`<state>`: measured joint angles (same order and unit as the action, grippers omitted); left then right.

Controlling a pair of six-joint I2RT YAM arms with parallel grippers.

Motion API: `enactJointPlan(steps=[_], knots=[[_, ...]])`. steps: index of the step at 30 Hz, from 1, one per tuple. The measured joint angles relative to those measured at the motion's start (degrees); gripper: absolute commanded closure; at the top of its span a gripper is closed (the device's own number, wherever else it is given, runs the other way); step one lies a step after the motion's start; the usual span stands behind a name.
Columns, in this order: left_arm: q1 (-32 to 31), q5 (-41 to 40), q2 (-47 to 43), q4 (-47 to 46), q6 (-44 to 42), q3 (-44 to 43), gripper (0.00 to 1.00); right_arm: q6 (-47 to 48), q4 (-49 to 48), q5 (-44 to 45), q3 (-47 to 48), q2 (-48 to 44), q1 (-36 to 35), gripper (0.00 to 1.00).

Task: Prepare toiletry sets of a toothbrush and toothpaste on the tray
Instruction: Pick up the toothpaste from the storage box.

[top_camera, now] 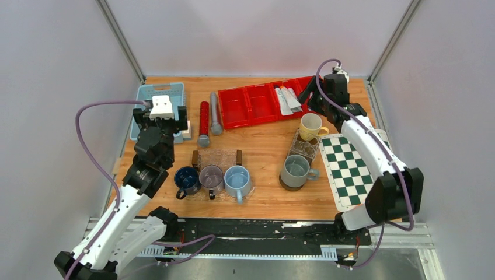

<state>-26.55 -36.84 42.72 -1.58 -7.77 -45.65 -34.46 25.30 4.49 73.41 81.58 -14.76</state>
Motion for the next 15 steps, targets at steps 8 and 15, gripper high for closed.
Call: enactJointPlan(steps=[8,15], knots=[[3.1,-1.2,-3.0,-0.6,0.4,0.0,0.00,-3.7,-6.3,-3.5,5.6,15.3,5.2,0.28],[7.5,-0.9,-4.2,-0.9,0.4,0.0,0.00,-5.1,-7.3,-6.6,13.0,25.8,6.1,0.30]])
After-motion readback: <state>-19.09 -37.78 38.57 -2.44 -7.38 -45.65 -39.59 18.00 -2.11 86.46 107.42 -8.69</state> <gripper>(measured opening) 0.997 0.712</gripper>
